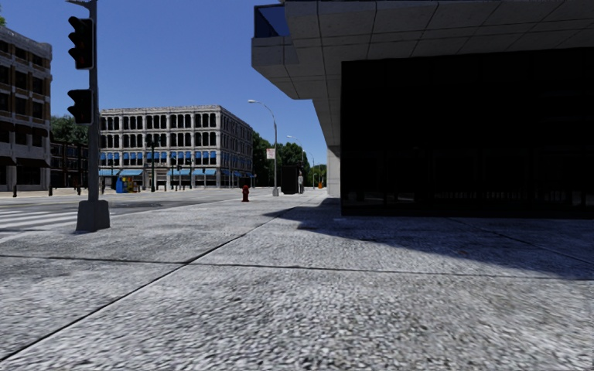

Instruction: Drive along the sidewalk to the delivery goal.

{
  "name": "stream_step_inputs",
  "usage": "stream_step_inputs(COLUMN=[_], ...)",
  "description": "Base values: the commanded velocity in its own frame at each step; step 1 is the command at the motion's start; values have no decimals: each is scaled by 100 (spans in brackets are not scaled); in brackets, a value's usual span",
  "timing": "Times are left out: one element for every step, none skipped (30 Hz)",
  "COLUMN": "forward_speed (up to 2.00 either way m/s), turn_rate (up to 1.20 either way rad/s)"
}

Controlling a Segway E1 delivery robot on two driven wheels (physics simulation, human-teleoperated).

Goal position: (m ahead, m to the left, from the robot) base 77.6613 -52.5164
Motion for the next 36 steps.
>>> stream_step_inputs(forward_speed=[162,162,162,162,162,162,162,162,162,162,162,162,162,162,162,162,162,162,162,162,162,162,162,162,162,162,162,162,162,162,165,165,200,200,200,200], turn_rate=[0,0,0,0,0,0,0,0,0,0,0,0,0,0,0,0,0,0,0,0,0,0,0,0,0,0,0,0,0,0,0,0,0,0,0,0])
